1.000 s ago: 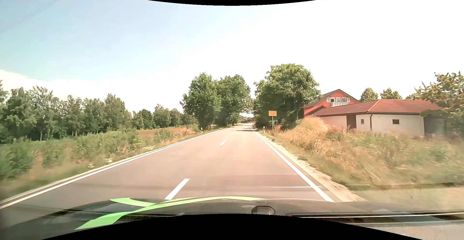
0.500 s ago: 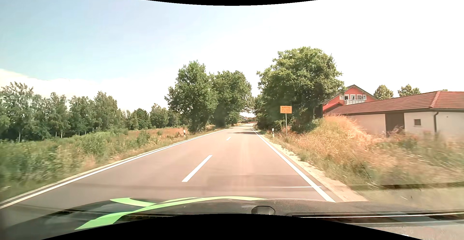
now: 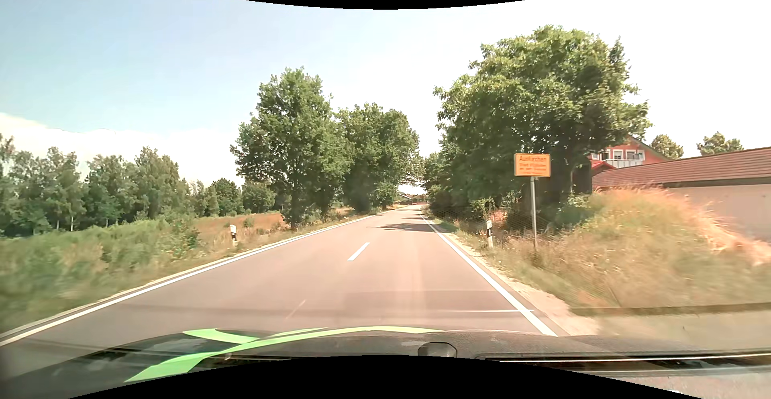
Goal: Follow the waypoints while adhering to traffic rules and regulations
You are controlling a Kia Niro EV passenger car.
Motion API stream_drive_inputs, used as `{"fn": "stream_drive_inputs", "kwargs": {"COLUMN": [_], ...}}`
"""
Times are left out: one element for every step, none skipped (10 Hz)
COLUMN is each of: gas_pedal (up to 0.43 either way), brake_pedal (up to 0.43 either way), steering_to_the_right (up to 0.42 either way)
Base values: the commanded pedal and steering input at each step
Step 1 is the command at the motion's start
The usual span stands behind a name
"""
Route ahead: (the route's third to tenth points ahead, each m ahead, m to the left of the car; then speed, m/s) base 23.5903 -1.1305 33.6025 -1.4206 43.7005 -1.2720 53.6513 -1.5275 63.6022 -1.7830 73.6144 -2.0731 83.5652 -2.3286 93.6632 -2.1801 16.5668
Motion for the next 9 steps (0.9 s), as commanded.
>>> {"fn": "stream_drive_inputs", "kwargs": {"gas_pedal": [0.157,0.157,0.169,0.189,0.189,0.197,0.197,0.197,0.197], "brake_pedal": [0.0,0.0,0.0,0.0,0.0,0.0,0.0,0.0,0.0], "steering_to_the_right": [0.001,0.001,0.001,0.001,0.001,0.0,0.0,-0.001,-0.001]}}
